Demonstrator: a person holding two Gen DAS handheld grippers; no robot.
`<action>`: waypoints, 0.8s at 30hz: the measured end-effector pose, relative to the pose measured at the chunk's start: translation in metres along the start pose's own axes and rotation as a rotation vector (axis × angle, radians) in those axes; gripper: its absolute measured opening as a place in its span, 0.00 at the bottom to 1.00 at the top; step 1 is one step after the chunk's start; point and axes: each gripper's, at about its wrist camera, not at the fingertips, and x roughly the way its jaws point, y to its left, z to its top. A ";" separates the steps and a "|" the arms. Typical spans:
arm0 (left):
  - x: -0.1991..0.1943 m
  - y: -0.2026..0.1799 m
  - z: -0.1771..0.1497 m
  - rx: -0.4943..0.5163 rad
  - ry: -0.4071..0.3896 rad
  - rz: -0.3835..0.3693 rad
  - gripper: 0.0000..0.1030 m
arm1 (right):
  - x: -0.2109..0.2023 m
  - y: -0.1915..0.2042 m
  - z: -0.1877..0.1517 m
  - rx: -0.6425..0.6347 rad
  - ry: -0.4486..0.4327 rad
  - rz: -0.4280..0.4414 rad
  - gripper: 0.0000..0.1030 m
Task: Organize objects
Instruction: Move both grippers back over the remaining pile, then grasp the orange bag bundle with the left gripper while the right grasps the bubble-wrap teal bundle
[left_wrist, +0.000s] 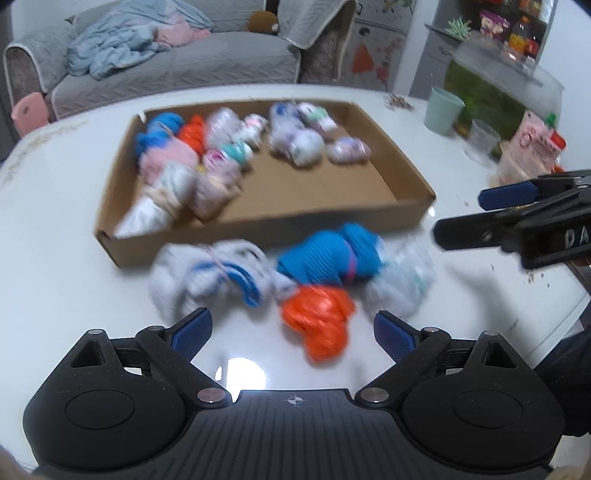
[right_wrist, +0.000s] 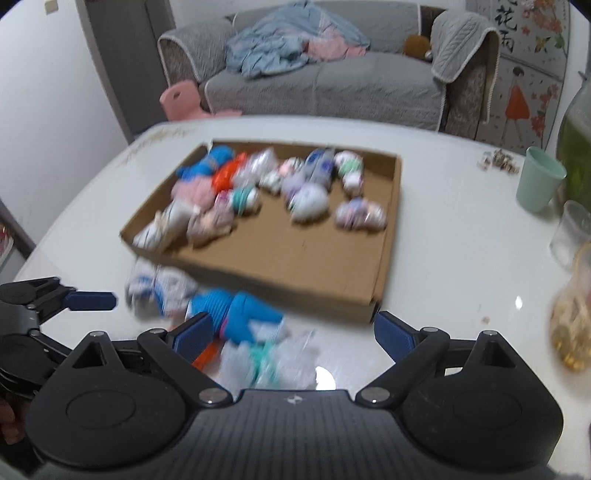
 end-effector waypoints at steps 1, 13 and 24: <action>0.003 -0.003 -0.003 0.002 -0.001 0.002 0.94 | 0.003 0.004 -0.002 -0.017 0.007 -0.011 0.90; 0.032 -0.016 -0.010 0.035 -0.009 0.028 0.86 | 0.034 0.019 -0.019 -0.028 0.108 -0.004 0.83; 0.039 -0.024 -0.012 0.056 -0.014 -0.022 0.51 | 0.043 0.024 -0.021 -0.063 0.153 0.007 0.56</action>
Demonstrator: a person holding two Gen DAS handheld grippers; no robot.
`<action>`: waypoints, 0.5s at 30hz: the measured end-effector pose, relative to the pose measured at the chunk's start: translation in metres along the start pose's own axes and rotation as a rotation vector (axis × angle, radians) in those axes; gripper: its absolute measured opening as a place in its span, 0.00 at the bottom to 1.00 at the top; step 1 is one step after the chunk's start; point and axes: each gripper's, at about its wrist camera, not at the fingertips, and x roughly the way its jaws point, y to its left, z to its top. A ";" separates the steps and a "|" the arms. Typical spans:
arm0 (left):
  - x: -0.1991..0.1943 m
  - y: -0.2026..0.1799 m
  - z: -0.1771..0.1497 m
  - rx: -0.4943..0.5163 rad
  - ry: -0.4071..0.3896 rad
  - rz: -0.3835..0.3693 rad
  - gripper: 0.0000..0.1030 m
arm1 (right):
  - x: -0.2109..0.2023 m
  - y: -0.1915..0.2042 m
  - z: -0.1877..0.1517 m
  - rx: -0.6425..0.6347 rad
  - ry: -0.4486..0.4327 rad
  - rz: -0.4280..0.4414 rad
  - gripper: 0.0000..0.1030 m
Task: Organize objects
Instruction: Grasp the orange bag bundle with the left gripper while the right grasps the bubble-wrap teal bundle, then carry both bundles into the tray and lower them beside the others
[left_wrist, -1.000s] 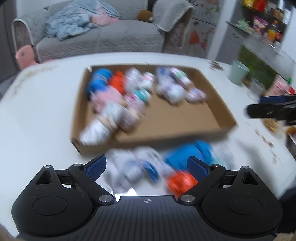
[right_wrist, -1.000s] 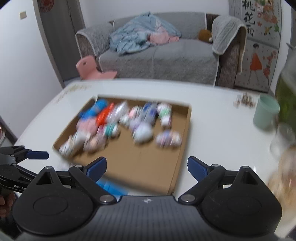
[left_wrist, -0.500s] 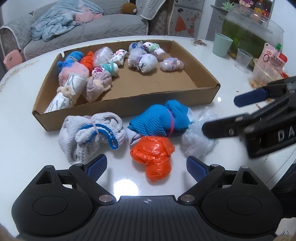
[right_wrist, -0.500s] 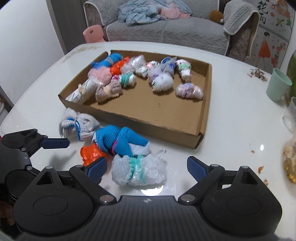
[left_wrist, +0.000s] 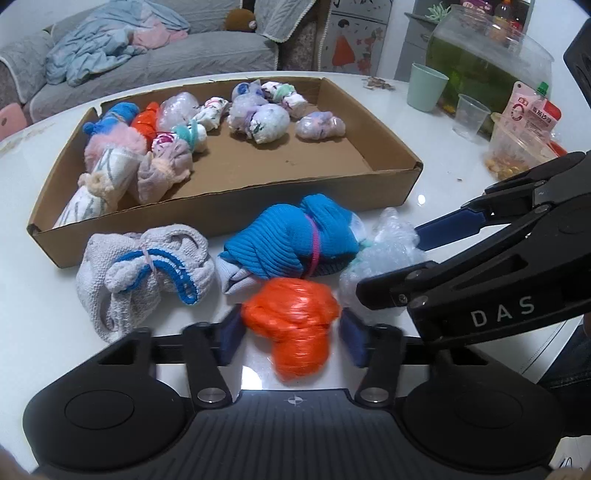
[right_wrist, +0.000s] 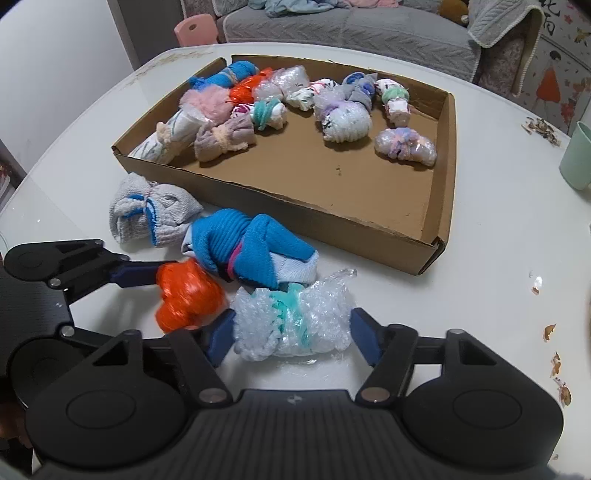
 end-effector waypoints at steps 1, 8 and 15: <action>0.000 0.001 0.000 -0.003 0.002 -0.006 0.50 | -0.001 -0.001 0.000 0.001 0.000 0.007 0.54; -0.012 0.000 -0.002 0.003 0.011 -0.023 0.49 | -0.013 -0.003 -0.003 -0.001 -0.003 0.023 0.47; -0.042 0.009 0.002 -0.005 -0.008 -0.017 0.49 | -0.031 -0.012 0.001 0.024 -0.043 0.030 0.47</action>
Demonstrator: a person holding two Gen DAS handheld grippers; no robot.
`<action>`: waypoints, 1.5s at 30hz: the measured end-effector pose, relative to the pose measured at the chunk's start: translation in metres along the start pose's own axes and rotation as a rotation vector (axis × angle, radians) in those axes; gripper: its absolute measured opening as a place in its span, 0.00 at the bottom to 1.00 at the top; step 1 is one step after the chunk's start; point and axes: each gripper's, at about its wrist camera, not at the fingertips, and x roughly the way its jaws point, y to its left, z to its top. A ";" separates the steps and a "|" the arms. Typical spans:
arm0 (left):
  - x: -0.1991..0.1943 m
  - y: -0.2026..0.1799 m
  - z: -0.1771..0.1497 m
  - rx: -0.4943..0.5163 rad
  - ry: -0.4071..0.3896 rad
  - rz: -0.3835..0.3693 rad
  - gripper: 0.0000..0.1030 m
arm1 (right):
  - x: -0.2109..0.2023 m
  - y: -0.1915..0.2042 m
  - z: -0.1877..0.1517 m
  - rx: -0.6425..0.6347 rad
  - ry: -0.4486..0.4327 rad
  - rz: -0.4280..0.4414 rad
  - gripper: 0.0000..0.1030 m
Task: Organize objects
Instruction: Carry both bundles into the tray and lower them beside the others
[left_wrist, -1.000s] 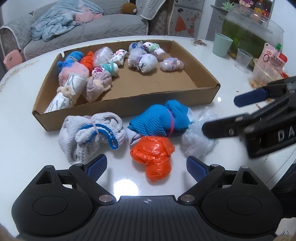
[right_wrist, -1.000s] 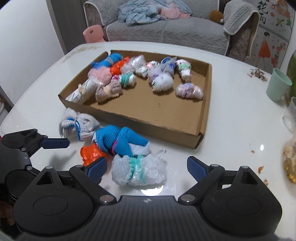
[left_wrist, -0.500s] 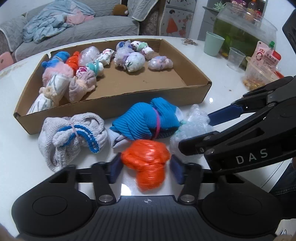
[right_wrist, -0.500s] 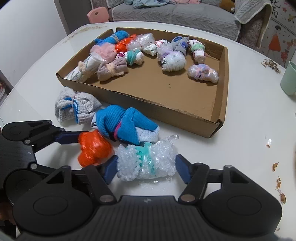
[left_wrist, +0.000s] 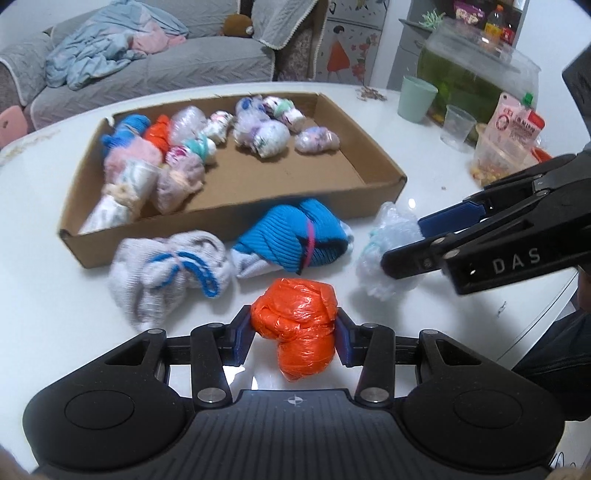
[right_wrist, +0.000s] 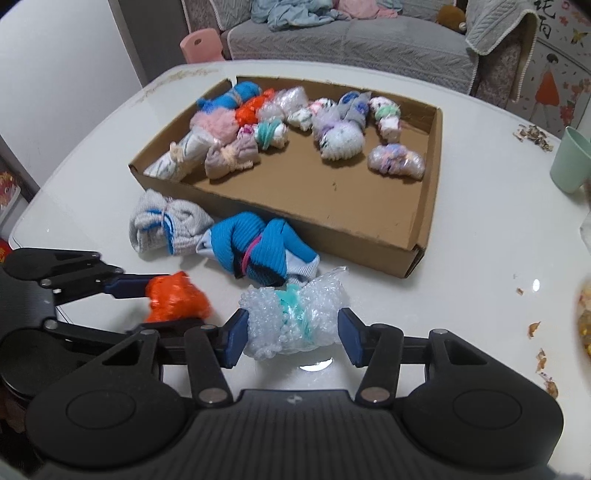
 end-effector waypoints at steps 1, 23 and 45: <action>-0.005 0.002 0.002 -0.003 -0.005 0.003 0.49 | -0.003 -0.002 0.001 0.006 -0.009 0.000 0.47; 0.031 0.036 0.128 -0.016 -0.061 0.045 0.50 | 0.003 -0.035 0.091 -0.062 -0.144 0.046 0.47; 0.134 0.056 0.143 -0.036 0.048 0.084 0.50 | 0.084 -0.057 0.115 -0.247 -0.060 0.022 0.47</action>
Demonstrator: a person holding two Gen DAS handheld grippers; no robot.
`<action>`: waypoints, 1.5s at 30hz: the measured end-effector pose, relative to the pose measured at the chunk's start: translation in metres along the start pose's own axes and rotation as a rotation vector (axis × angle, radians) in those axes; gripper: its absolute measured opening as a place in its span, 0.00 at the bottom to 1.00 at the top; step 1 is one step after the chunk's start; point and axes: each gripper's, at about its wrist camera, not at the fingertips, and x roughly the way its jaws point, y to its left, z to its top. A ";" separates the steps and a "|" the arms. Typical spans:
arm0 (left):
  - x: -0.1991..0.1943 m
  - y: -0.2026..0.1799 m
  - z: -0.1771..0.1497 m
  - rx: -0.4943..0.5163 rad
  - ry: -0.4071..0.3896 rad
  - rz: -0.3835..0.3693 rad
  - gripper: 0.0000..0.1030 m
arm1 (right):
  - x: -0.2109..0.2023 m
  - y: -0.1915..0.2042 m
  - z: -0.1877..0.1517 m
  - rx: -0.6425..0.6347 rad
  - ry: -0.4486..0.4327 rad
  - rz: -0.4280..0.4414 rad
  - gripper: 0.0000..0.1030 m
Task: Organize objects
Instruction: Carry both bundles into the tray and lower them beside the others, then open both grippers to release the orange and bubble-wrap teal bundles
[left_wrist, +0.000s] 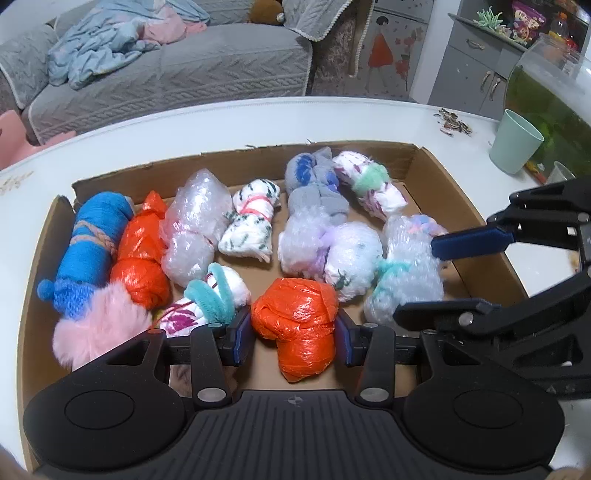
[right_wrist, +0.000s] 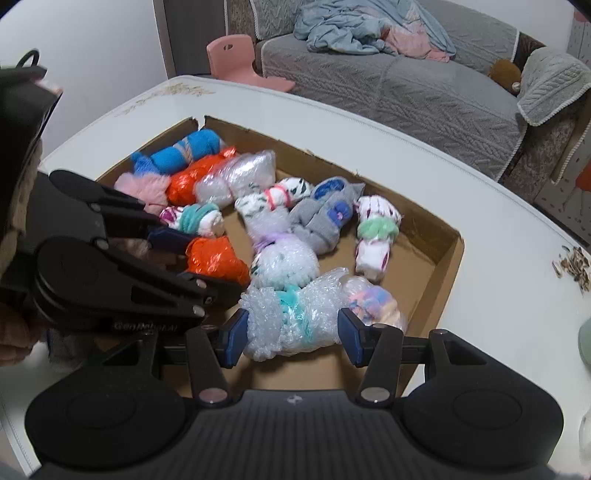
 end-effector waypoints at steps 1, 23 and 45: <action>0.001 0.001 0.001 -0.002 -0.002 0.003 0.50 | 0.001 -0.001 0.001 -0.005 -0.003 -0.005 0.47; 0.000 0.004 0.004 -0.006 -0.004 0.020 0.60 | 0.004 -0.006 0.001 -0.057 -0.019 -0.004 0.54; -0.030 0.011 -0.002 -0.056 -0.016 -0.001 0.74 | -0.010 -0.004 0.003 -0.075 -0.026 0.033 0.56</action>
